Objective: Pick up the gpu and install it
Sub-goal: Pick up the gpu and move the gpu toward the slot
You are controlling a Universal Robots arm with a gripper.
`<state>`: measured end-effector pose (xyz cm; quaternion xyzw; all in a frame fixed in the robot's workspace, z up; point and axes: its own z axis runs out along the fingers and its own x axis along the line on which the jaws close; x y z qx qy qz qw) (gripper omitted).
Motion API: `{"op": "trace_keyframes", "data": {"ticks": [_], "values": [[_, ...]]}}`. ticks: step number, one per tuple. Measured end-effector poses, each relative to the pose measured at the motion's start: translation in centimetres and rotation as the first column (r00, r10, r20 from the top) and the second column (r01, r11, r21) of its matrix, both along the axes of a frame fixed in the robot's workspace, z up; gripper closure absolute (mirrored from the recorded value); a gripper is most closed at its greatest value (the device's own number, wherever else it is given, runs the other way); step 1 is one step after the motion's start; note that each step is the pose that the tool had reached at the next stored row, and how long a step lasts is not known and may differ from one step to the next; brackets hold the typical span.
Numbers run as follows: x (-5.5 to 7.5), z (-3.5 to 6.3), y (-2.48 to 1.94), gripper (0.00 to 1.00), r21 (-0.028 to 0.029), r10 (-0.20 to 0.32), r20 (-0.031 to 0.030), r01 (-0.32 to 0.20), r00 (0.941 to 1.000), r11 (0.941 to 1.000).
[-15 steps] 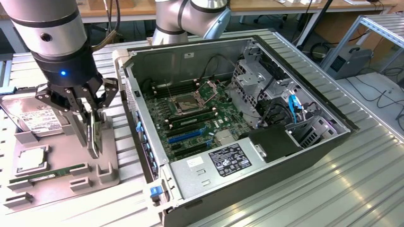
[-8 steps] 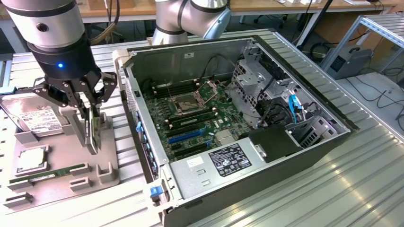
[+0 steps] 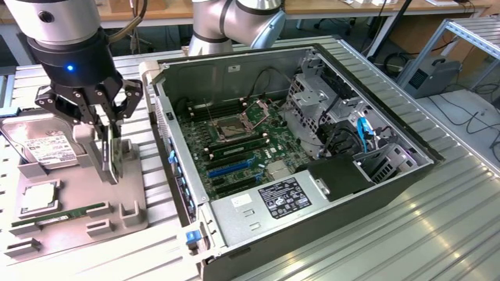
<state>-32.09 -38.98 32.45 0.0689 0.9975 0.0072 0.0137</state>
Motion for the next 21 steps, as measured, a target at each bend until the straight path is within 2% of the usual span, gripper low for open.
{"op": "trace_keyframes", "data": {"ticks": [8, 21], "values": [[0.0, 0.8, 0.23, 0.73, 0.0, 0.0, 0.0, 0.0, 1.0, 1.0], [0.0, 1.56, 0.24, 0.73, 0.0, 0.0, 0.0, 0.0, 1.0, 1.0]]}}
